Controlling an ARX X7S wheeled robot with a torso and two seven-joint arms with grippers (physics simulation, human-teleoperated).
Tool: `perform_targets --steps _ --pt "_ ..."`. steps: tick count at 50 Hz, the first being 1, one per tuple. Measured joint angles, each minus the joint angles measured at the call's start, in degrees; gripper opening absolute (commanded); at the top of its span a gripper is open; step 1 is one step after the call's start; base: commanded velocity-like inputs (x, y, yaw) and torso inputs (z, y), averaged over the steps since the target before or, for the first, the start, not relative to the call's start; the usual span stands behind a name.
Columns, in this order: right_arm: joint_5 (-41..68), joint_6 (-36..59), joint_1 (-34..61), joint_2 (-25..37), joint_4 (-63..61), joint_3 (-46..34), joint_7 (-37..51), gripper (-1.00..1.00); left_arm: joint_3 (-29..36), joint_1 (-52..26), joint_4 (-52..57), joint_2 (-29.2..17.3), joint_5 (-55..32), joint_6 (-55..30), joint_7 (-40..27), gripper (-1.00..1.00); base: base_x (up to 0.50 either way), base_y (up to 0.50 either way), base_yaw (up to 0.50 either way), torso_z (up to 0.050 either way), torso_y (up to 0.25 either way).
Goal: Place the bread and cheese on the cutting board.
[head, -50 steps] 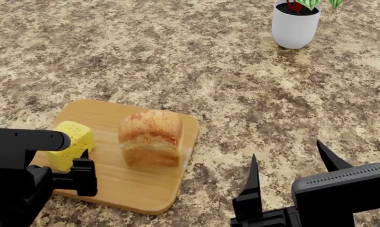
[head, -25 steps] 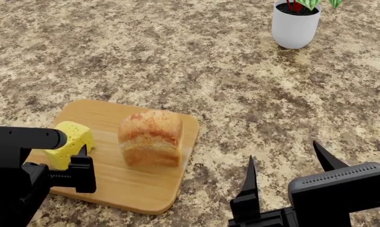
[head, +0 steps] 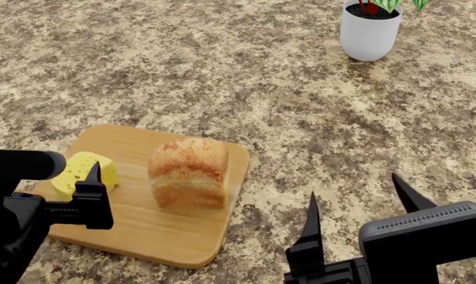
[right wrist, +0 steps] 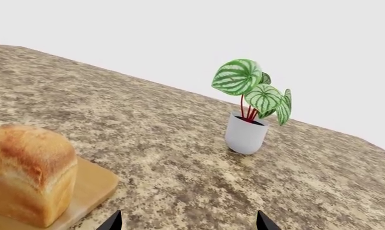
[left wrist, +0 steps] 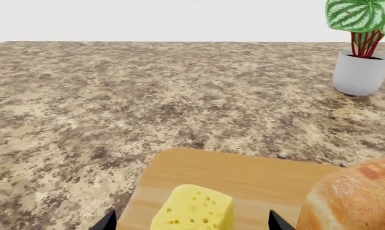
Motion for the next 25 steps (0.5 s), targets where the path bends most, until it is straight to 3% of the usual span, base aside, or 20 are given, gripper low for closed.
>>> perform_targets --steps 25 --pt "-0.8 1.2 0.4 -0.1 -2.6 -0.3 2.5 1.00 -3.9 8.7 11.6 -1.4 0.0 10.9 3.3 1.00 0.00 0.00 0.00 0.000 0.000"
